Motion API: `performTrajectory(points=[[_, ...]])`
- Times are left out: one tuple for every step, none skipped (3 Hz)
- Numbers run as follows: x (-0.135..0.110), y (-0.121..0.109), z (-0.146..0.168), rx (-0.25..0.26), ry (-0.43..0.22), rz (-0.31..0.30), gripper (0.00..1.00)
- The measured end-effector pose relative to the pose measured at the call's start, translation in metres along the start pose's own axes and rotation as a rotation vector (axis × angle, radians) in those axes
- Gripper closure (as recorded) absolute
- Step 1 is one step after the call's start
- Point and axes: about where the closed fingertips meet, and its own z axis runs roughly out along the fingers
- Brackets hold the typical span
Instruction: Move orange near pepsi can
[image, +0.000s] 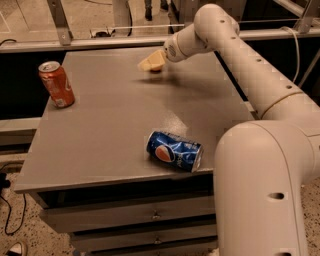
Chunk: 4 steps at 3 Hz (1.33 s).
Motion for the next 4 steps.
performTrajectory(points=[[0.005,-0.001,0.006,0.01,0.029,-0.007,0.36],[0.004,-0.001,0.001,0.028,0.039,-0.042,0.6],[-0.011,0.006,-0.02,0.062,0.029,-0.127,0.83],[-0.028,0.028,-0.054,0.07,0.004,-0.22,1.0]])
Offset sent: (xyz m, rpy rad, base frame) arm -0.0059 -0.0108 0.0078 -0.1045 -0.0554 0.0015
